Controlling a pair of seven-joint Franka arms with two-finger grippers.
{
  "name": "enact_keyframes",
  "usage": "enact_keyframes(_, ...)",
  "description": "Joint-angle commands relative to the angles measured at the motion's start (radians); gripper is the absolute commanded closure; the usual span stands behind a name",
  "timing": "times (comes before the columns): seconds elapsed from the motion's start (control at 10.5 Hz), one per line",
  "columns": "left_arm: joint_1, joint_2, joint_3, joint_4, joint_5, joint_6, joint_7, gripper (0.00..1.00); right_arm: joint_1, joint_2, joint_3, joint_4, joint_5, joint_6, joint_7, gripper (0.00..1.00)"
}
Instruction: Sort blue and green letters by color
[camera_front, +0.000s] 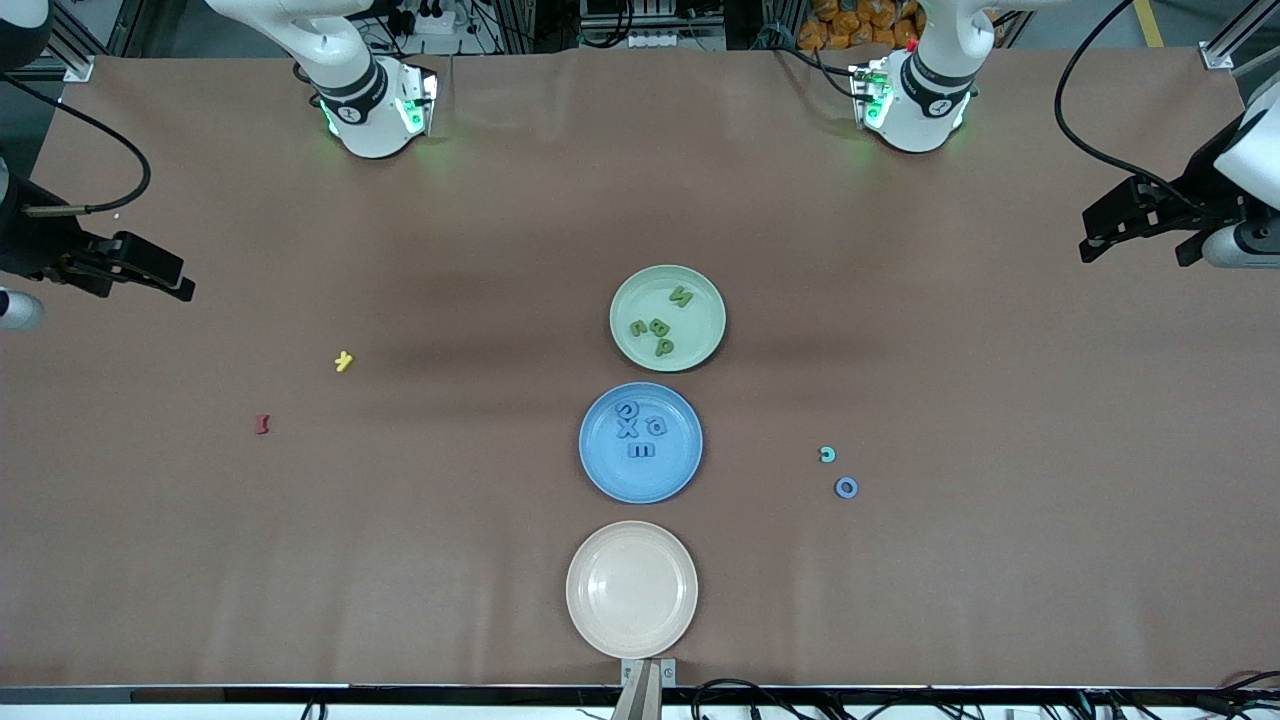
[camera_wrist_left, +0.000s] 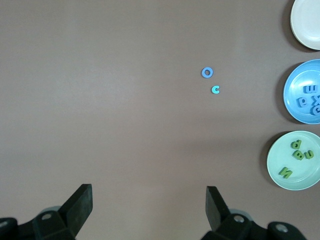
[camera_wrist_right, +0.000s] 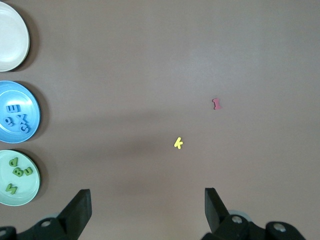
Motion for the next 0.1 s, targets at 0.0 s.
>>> enact_keyframes(0.0, 0.0, -0.007, 0.001, 0.004, 0.008, 0.002, -0.007, 0.0, -0.001, 0.003, -0.002, 0.006, -0.029, -0.02, -0.016, 0.0)
